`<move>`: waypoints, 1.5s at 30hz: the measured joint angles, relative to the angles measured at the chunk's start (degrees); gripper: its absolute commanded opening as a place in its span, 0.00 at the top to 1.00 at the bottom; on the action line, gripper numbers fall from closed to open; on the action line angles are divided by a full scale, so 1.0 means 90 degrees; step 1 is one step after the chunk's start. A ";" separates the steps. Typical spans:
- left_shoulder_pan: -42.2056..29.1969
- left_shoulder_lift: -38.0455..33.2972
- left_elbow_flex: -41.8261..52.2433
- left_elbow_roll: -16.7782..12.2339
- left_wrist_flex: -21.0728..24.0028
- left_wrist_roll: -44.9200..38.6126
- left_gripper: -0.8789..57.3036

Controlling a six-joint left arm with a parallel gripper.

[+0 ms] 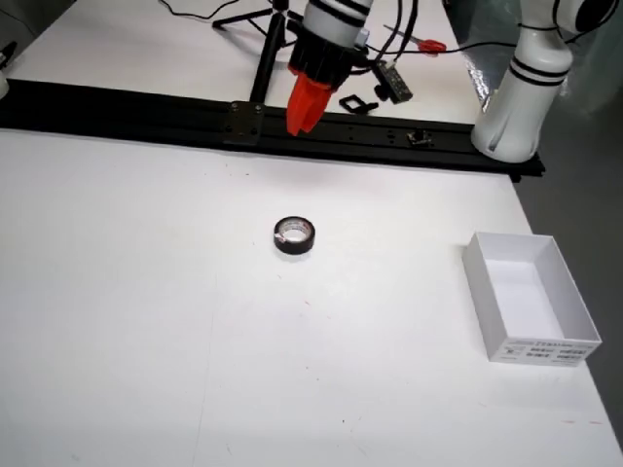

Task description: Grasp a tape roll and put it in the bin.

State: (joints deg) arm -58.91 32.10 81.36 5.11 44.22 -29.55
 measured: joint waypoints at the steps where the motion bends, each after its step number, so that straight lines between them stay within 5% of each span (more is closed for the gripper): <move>1: 0.0028 0.0053 0.0009 0.0007 -0.0064 -0.0051 0.64; 16: 0.0423 0.1142 -0.0307 0.0097 -0.0707 -0.0513 0.65; 45: 0.0614 0.2949 -0.1491 0.0213 -0.0902 -0.0652 0.62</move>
State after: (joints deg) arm -53.38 58.64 67.95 7.03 36.10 -35.42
